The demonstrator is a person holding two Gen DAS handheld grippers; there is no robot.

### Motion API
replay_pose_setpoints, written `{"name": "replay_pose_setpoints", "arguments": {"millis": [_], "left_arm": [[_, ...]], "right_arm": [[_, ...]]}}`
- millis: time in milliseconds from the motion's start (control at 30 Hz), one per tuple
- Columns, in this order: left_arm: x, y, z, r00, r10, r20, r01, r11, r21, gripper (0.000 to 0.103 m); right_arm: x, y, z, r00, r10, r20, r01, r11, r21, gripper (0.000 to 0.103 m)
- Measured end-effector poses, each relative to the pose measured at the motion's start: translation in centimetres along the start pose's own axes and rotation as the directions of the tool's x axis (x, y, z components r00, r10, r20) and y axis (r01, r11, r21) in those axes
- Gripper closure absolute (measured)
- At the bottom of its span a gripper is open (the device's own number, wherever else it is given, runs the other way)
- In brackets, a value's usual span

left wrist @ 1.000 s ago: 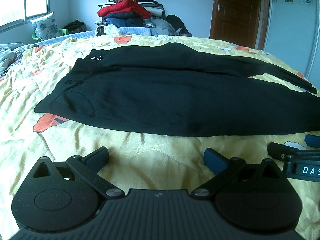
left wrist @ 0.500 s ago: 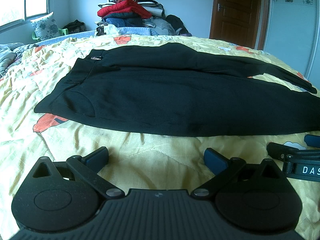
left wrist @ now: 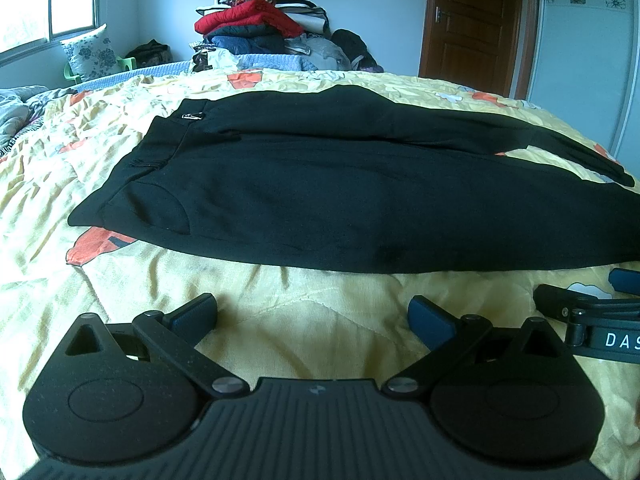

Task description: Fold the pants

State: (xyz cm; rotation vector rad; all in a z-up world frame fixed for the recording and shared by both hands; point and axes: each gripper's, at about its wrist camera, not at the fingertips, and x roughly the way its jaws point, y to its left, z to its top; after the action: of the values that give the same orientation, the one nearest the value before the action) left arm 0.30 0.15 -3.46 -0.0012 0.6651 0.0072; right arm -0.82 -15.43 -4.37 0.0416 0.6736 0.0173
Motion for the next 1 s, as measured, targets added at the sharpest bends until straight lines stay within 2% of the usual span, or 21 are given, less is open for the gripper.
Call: {"name": "replay_pose_setpoints", "arguments": {"millis": [200, 267, 367, 433, 500, 633, 733, 833, 900, 1000], "left_arm": [[0.0, 0.0, 0.0, 1.000, 0.000, 0.000, 0.000, 1.000, 0.000, 0.000], [0.0, 0.0, 0.0, 1.000, -0.002, 0.000, 0.002, 1.000, 0.000, 0.000], [0.0, 0.0, 0.0, 1.000, -0.016, 0.003, 0.016, 1.000, 0.000, 0.000], [-0.3, 0.4, -0.1, 1.000, -0.027, 0.016, 0.027, 1.000, -0.016, 0.001], [-0.7, 1.0, 0.0, 0.999, -0.021, 0.037, 0.023, 0.998, -0.051, 0.001], [-1.3, 2.3, 0.9, 0.997, 0.004, 0.073, 0.004, 0.994, -0.107, 0.001], [-1.5, 3.2, 2.0, 0.994, 0.042, 0.101, -0.032, 0.994, -0.107, 0.001], [-1.1, 4.1, 3.3, 0.989, 0.086, 0.116, -0.076, 0.993, -0.091, 0.001], [-0.9, 4.8, 4.0, 0.984, 0.115, 0.133, -0.102, 0.990, -0.098, 0.001], [-0.2, 5.9, 4.6, 0.980, 0.146, 0.135, -0.129, 0.983, -0.128, 0.001]], "right_arm": [[-0.1, -0.1, 0.0, 1.000, 0.008, 0.001, -0.008, 1.000, 0.005, 0.000], [-0.3, -0.2, -0.1, 0.999, 0.037, 0.004, -0.037, 0.999, 0.011, 0.000], [-0.9, -1.1, 0.3, 0.984, 0.176, -0.009, -0.176, 0.984, 0.014, 0.000], [-1.2, -2.1, 1.0, 0.962, 0.272, -0.001, -0.271, 0.960, 0.062, 0.000], [-1.4, -2.6, 2.4, 0.949, 0.315, 0.022, -0.316, 0.946, 0.070, 0.000], [-1.0, -1.4, 6.8, 0.951, 0.300, 0.067, -0.295, 0.952, -0.082, 0.000], [0.2, 0.3, 10.1, 0.941, 0.329, 0.083, -0.306, 0.928, -0.212, 0.000], [2.0, 2.6, 12.7, 0.918, 0.382, 0.105, -0.319, 0.870, -0.377, 0.000], [3.8, 4.0, 14.6, 0.905, 0.416, 0.091, -0.332, 0.824, -0.459, 0.000], [6.9, 5.7, 17.7, 0.873, 0.485, 0.054, -0.392, 0.763, -0.514, 0.000]]}}
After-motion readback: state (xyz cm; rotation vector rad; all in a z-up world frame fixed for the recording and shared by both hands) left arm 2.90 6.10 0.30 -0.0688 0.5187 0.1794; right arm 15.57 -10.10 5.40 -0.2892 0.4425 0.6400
